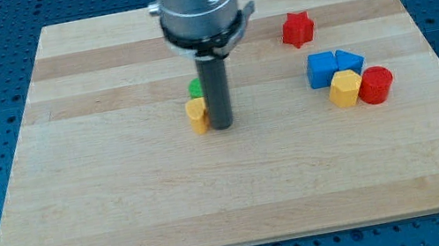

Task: Slide the yellow heart bit a up

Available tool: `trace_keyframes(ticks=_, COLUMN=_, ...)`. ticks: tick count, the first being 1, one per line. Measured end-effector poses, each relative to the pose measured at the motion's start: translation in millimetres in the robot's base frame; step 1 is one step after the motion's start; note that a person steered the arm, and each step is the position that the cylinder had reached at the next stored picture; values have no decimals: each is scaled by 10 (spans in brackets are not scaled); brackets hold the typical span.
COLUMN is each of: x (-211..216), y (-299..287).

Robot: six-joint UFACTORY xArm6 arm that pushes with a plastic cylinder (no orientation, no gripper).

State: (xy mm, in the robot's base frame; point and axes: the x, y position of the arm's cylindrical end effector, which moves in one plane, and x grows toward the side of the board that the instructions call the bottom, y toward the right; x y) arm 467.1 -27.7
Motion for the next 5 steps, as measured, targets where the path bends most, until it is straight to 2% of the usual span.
trace_keyframes(ticks=2, x=0, y=-677)
trace_keyframes(ticks=3, x=17, y=-759)
trace_keyframes(ticks=4, x=201, y=-555)
trace_keyframes(ticks=5, x=208, y=-313)
